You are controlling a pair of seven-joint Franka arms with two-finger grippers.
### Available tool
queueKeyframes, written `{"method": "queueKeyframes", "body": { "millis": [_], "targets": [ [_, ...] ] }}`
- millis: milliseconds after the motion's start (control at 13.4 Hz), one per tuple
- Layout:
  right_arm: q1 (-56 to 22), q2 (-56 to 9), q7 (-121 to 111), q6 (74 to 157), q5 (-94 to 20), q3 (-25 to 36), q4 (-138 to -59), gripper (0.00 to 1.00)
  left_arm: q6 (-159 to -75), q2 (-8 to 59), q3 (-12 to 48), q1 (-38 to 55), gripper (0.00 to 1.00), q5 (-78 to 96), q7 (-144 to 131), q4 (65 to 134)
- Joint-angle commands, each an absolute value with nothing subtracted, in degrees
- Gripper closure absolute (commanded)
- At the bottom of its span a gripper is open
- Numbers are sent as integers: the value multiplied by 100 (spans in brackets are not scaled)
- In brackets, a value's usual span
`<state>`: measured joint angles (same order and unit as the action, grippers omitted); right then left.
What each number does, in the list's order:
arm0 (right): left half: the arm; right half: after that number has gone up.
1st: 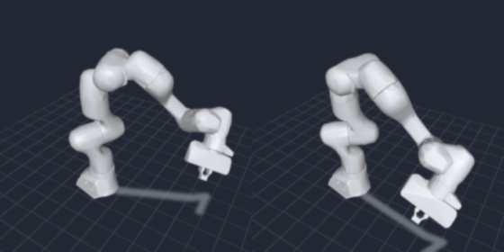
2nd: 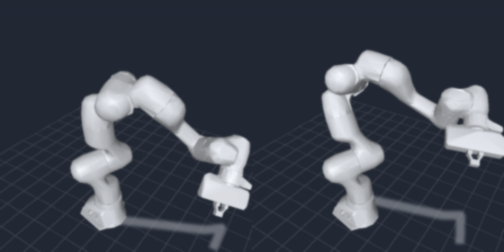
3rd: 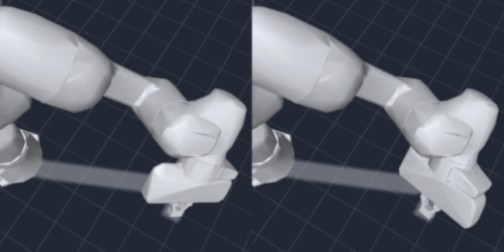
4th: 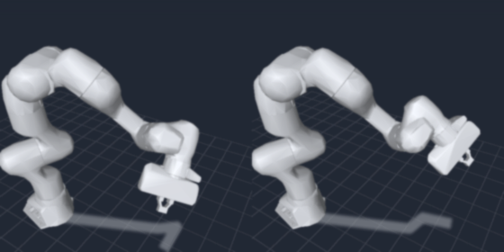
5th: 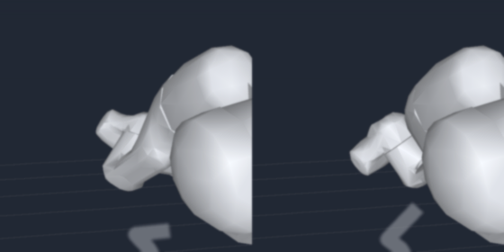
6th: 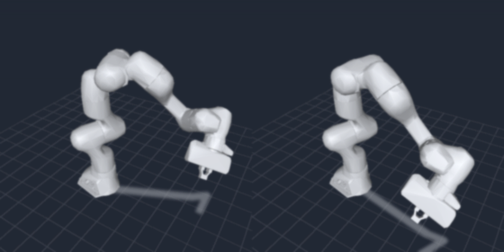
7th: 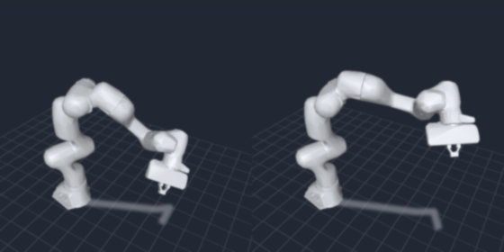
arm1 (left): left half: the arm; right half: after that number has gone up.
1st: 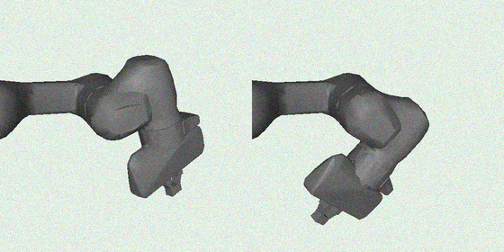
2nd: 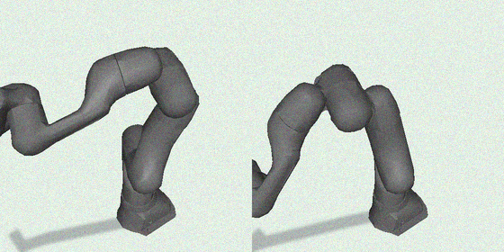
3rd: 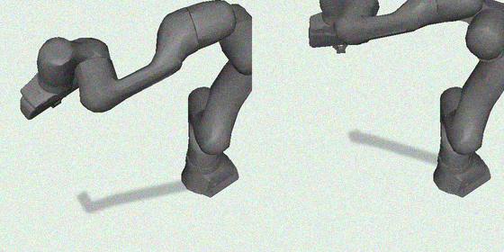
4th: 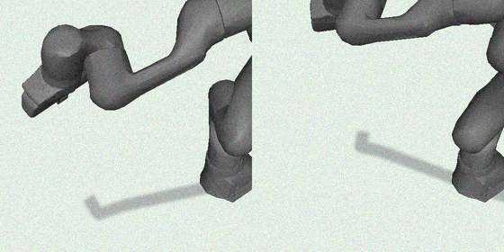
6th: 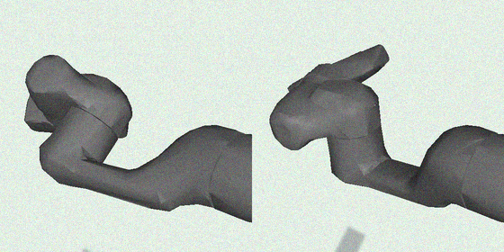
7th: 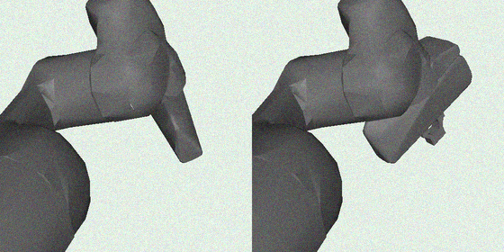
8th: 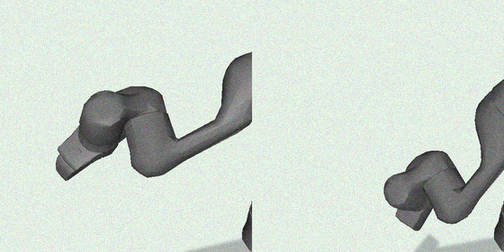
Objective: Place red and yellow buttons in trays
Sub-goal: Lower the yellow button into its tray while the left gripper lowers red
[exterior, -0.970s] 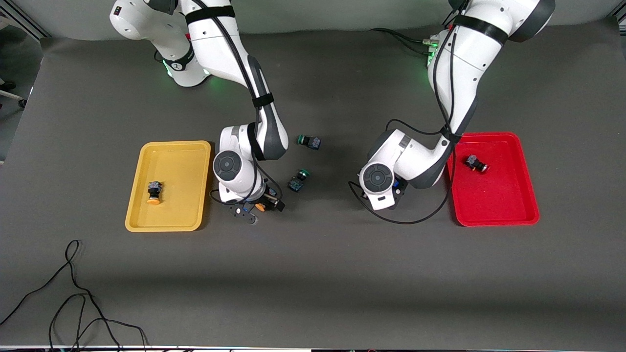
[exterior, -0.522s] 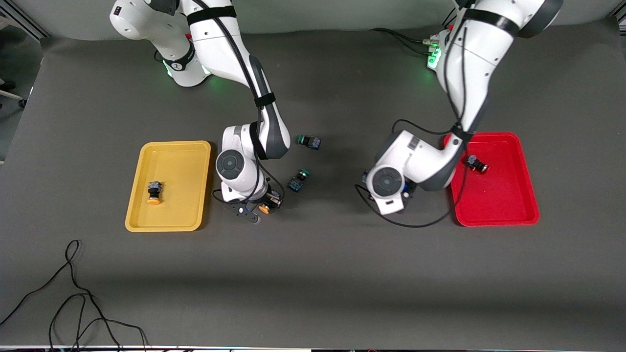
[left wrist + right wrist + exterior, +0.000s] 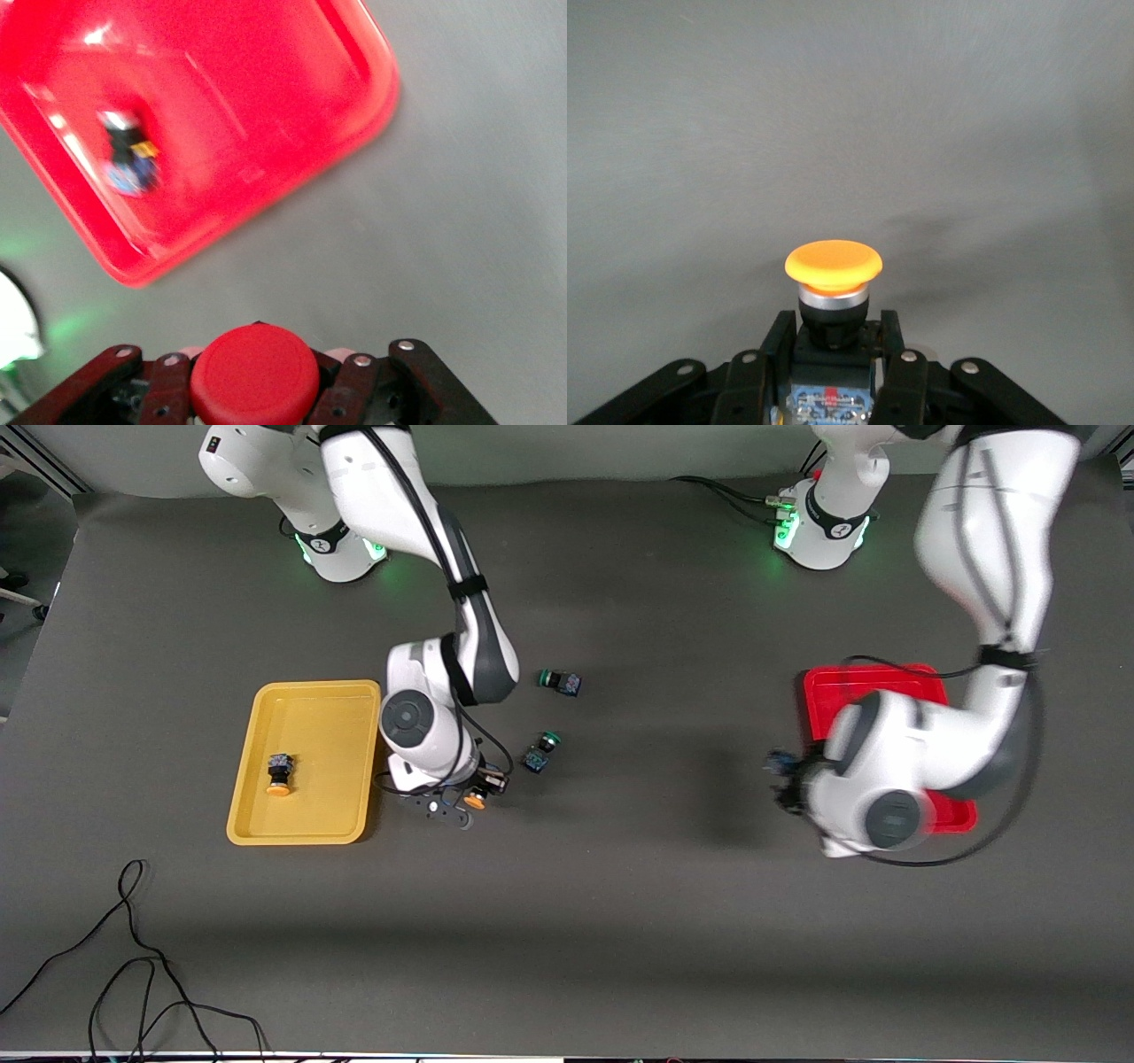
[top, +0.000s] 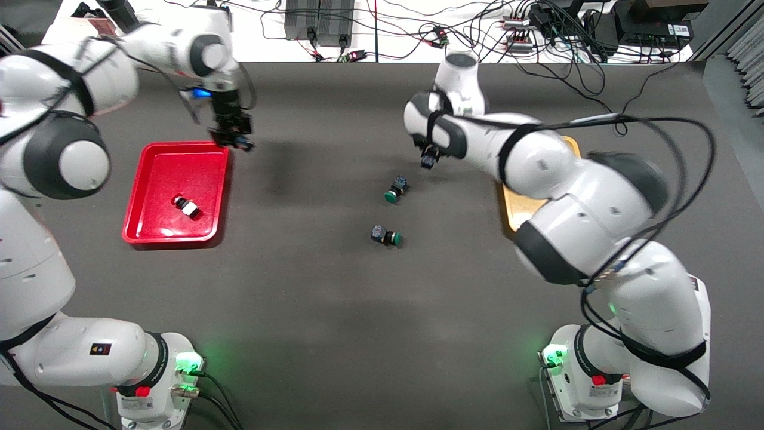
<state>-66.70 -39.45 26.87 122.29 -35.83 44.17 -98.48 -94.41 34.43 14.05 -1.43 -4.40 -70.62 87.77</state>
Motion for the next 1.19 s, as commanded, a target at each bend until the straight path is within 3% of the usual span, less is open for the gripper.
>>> {"method": "queueKeyframes", "body": {
  "millis": [0,149,373,597,821,896,970,1045,1119],
  "targets": [
    [-6601,-2982,2076,11568,-2762,4499,-9932,80,-9246,3235,1424,-692,100,-745,-6199,9104],
    [-6592,-2594,1140,11077,-2489,4718,-9932,80,-9482,3278,1424,-1149,100,-1202,-5584,9333],
    [-6592,-2522,-724,10504,-2417,5464,-9984,80,-10114,3261,1424,-1808,100,-1764,-4731,9885],
    [-6557,-2593,-2035,10511,-2408,6299,-10510,80,-11378,3260,1415,-1995,100,-2013,-4685,10773],
    [-6013,-2654,-2915,11071,-2478,6346,-11142,80,-11584,3208,1415,-1960,100,-1987,-4790,10942],
    [-5907,-2820,-3135,11570,-2574,6320,-11449,80,-11523,3191,1432,-1943,91,-1978,-4781,10942],
    [-5784,-2952,-3268,11967,-2897,6198,-11687,80,-11522,3199,1433,-1942,54,-1978,-4781,10942],
    [-5592,-3232,-3409,12145,-3309,5900,-11742,80,-11496,3191,1433,-1925,45,-1978,-4781,10942],
    [-5346,-3548,-3584,12155,-3731,5619,-11716,80,-11461,3147,1433,-1942,7,-1978,-4755,10934]
  ]
}}
